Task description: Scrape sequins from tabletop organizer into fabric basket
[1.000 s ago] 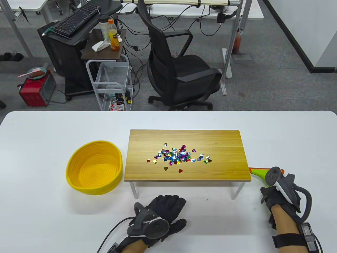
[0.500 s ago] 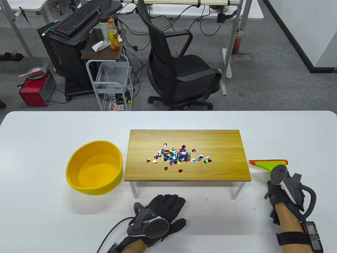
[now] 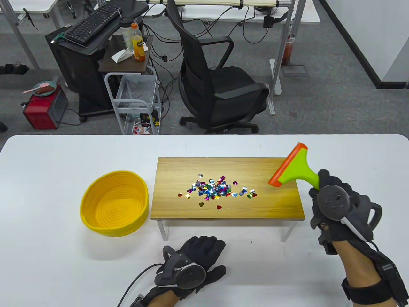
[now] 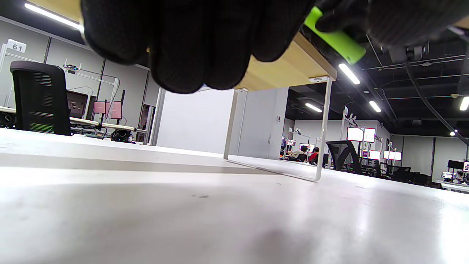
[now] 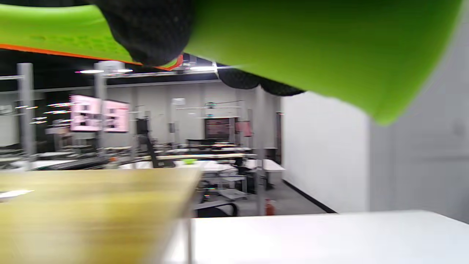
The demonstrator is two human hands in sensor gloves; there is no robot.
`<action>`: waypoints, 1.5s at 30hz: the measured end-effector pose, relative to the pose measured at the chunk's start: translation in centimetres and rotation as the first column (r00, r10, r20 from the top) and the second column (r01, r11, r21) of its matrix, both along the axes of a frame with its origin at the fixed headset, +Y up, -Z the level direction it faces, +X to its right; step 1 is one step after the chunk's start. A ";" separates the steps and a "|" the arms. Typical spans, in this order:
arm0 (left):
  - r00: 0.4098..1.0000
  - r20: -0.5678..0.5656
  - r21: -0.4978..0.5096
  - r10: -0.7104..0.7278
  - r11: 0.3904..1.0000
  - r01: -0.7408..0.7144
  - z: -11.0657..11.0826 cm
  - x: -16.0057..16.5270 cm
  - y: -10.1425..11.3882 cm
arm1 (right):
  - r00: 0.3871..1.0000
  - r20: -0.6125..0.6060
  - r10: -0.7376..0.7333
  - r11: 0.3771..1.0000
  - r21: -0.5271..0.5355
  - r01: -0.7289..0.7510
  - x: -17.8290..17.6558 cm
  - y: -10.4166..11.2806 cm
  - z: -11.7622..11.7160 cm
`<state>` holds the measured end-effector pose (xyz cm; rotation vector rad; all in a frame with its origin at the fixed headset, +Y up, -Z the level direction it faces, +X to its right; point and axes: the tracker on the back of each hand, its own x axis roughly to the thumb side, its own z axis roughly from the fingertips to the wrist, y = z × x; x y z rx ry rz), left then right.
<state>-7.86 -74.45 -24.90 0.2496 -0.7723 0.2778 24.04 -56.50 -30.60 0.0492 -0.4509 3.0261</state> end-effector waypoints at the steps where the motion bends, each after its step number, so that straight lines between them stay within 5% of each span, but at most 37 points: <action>1: 1.000 0.000 0.001 0.000 1.000 0.000 0.0 0.0 0.0 | 0.998 -0.046 0.032 0.999 -0.003 -0.032 -1.7 0.3 0.1; 11: 1.000 0.002 0.004 0.002 1.000 -0.002 0.0 0.0 0.0 | 0.943 -0.235 0.234 0.968 -0.034 -0.248 -12.1 -0.4 -1.6; 21: 1.000 0.001 0.002 0.007 1.000 -0.007 0.1 -0.1 0.1 | 0.929 -0.261 0.264 0.955 -0.062 -0.289 -15.6 -1.3 -3.1; 31: 1.000 -0.001 -0.001 0.005 1.000 -0.005 0.0 -0.1 0.0 | 0.930 -0.238 0.279 0.946 -0.100 -0.309 -14.6 -2.1 -3.6; 45: 1.000 0.001 -0.010 -0.009 1.000 0.009 0.0 0.0 0.0 | 0.945 -0.150 0.289 0.939 -0.146 -0.311 -7.0 -1.7 -2.4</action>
